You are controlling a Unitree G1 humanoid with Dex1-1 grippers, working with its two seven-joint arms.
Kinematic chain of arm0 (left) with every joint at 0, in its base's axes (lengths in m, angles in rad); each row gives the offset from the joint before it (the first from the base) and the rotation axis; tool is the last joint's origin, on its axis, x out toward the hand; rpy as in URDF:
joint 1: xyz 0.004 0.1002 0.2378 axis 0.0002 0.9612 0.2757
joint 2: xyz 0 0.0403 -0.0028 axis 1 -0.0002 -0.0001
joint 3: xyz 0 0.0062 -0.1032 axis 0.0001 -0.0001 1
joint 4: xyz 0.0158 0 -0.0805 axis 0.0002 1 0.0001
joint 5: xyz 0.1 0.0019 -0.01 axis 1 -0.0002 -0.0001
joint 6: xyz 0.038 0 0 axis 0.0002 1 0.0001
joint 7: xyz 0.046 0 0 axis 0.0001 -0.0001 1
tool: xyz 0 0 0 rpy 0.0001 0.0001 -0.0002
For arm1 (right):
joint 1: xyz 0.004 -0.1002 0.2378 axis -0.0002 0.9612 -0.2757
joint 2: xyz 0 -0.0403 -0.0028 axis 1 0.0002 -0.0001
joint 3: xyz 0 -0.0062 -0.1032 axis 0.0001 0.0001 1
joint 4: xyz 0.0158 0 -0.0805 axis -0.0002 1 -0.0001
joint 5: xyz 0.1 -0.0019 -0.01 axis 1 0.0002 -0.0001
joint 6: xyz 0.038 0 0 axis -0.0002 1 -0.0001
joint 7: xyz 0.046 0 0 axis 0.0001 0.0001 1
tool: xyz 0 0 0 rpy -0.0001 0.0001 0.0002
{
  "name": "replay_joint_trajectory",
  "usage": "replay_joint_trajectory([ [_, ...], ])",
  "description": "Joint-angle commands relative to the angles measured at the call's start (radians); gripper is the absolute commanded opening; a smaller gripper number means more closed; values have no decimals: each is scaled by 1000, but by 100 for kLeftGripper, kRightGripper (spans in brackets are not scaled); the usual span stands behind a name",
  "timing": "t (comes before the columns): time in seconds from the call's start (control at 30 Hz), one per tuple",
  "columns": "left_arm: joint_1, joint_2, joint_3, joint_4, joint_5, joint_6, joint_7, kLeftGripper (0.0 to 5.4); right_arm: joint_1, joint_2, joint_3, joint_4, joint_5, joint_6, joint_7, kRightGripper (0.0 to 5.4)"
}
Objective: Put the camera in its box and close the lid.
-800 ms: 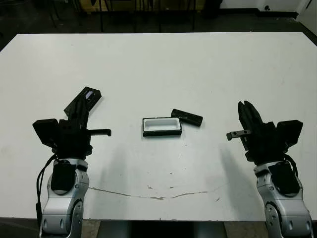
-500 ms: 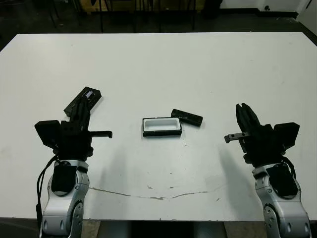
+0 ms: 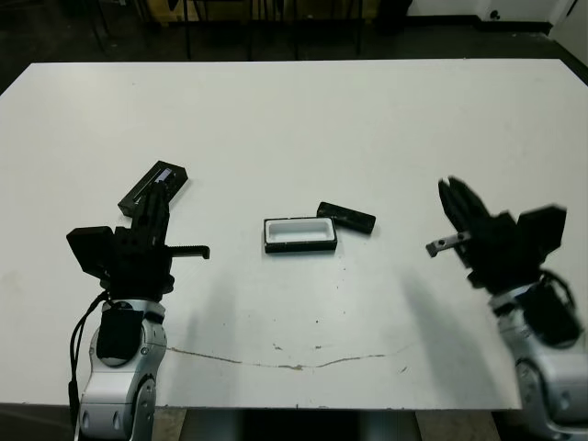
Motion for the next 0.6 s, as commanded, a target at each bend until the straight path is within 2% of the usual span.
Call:
replay_joint_trajectory([
  [0.03,14,1,-2,13,7,13,0,0,-124,-97,12,105,29,68,111,30],
  [0.17,15,0,-4,6,2,24,1,0,-259,-155,76,227,16,97,217,92],
  [0.3,15,2,-4,0,6,30,2,0,-353,-185,144,361,-15,44,331,160],
  [0.4,17,4,-4,-5,9,39,4,0,-411,-201,183,443,-29,39,411,214],
  [0.6,17,8,-4,-7,15,51,-1,0,-488,-188,216,580,-45,41,483,319],
])
